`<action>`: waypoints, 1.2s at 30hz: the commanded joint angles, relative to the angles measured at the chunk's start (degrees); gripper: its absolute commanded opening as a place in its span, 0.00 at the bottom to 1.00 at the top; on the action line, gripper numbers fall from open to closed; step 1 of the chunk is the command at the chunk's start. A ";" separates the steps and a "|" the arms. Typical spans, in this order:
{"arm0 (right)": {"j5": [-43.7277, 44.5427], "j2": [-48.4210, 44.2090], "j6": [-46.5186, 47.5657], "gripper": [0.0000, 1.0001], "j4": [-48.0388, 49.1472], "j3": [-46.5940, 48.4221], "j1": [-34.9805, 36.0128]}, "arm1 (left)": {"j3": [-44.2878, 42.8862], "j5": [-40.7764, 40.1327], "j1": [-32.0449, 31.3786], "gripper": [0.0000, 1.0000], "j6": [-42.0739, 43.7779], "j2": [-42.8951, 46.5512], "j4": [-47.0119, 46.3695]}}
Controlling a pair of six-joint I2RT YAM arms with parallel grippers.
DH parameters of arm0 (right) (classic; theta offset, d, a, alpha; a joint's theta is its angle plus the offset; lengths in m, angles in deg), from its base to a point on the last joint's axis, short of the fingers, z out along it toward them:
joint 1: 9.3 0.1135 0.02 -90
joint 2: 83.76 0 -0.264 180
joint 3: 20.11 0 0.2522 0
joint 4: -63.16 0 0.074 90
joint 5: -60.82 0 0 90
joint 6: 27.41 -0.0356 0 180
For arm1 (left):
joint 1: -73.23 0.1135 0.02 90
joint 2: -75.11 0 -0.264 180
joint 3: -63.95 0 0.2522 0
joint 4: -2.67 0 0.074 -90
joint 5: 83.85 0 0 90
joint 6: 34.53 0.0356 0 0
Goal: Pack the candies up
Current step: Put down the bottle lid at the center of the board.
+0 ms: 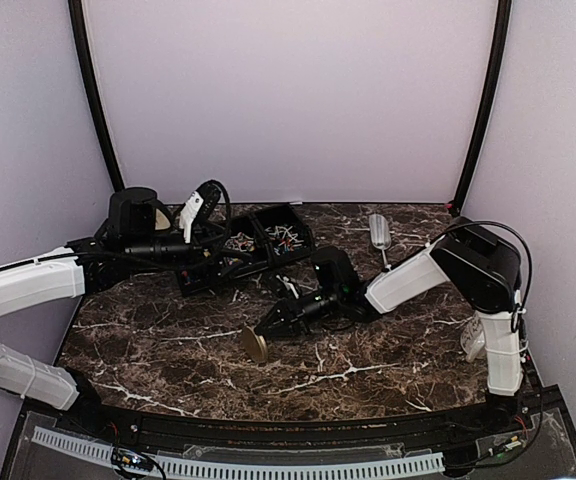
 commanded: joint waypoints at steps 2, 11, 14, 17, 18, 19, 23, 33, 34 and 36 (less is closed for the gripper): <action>1.55 0.76 2.87 0.08 -2.99 1.07 -0.79 | -0.33 -0.67 -0.40 0.96 -0.51 0.01 0.28; 3.21 -0.71 5.40 0.14 -6.52 0.81 -1.65 | -0.51 -0.51 -0.54 0.96 -0.51 -0.09 0.31; 3.80 -1.19 6.46 0.15 -8.26 1.05 -1.82 | -0.51 -0.57 -0.58 0.96 -0.53 -0.05 0.37; 4.78 -1.86 8.41 0.17 -11.41 1.82 -1.90 | -0.38 -0.58 -0.54 0.96 -0.50 0.06 0.37; 5.25 -2.05 9.46 0.17 -12.96 2.24 -1.93 | -0.42 -0.63 -0.62 0.96 -0.51 0.16 0.42; 6.04 -2.19 10.38 0.18 -14.37 2.43 -1.89 | -0.43 -0.71 -0.66 0.96 -0.51 0.21 0.38; 9.12 -3.07 14.97 0.25 -21.53 5.39 -1.95 | -0.43 -1.35 -0.73 0.96 -0.56 0.51 0.55; 18.40 -5.22 25.06 0.40 -36.39 10.62 -1.47 | -1.60 -3.88 -0.84 0.97 -1.43 0.86 2.13; 19.61 -5.33 26.08 0.41 -38.43 11.33 -1.33 | -1.73 -4.24 -0.89 0.97 -1.52 1.02 2.25; 22.02 -5.51 27.95 0.43 -41.20 12.58 -0.95 | -1.84 -5.04 -0.91 0.97 -1.76 1.34 2.43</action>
